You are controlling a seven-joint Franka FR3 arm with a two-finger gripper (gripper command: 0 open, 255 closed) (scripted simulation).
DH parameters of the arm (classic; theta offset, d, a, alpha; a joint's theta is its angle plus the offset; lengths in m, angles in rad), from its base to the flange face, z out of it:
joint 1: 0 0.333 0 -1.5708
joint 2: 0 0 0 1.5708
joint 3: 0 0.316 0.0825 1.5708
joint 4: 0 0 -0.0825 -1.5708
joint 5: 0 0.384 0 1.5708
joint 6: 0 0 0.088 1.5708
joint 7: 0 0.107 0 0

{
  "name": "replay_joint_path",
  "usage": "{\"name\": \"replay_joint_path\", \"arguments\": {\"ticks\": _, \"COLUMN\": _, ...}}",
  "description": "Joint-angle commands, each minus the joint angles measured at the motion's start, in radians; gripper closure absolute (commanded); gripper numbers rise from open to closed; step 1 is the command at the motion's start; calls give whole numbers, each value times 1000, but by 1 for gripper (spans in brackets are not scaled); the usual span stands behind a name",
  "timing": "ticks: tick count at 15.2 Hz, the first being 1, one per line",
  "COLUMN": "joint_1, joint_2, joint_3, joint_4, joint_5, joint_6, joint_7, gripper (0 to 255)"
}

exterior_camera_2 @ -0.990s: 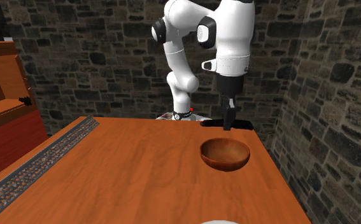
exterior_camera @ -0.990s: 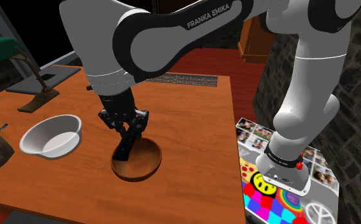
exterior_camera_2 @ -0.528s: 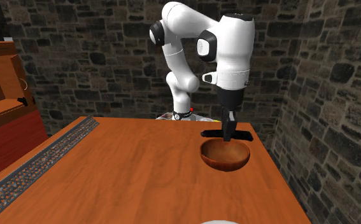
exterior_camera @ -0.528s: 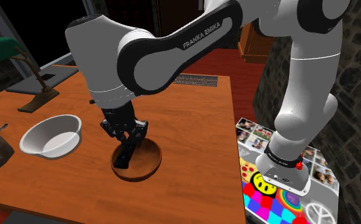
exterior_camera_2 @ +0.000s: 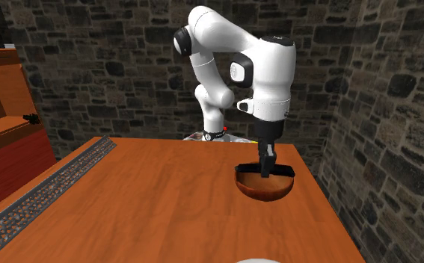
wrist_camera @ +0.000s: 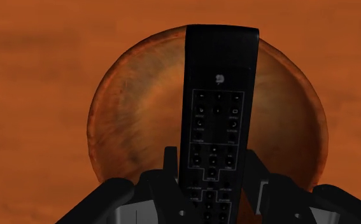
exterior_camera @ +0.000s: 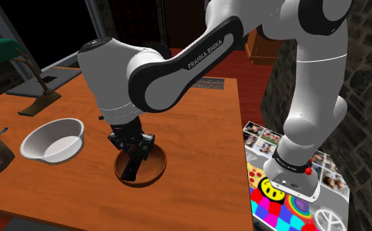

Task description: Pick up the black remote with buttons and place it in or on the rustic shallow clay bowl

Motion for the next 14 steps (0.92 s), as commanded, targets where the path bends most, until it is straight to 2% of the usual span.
{"name": "replay_joint_path", "arguments": {"ticks": 1, "joint_1": 3, "joint_2": 3, "joint_3": -3, "joint_4": -4, "joint_5": -4, "joint_6": 6, "joint_7": 2, "gripper": 255}}
{"name": "replay_joint_path", "arguments": {"ticks": 6, "joint_1": 3, "joint_2": 3, "joint_3": -3, "joint_4": -4, "joint_5": -4, "joint_6": 6, "joint_7": 2, "gripper": 255}}
{"name": "replay_joint_path", "arguments": {"ticks": 7, "joint_1": 3, "joint_2": 3, "joint_3": -3, "joint_4": -4, "joint_5": -4, "joint_6": 6, "joint_7": 2, "gripper": 0}}
{"name": "replay_joint_path", "arguments": {"ticks": 12, "joint_1": 3, "joint_2": 3, "joint_3": -3, "joint_4": -4, "joint_5": -4, "joint_6": 6, "joint_7": 2, "gripper": 0}}
{"name": "replay_joint_path", "arguments": {"ticks": 14, "joint_1": -14, "joint_2": -21, "joint_3": 20, "joint_4": 41, "joint_5": 25, "joint_6": -51, "joint_7": -17, "gripper": 0}}
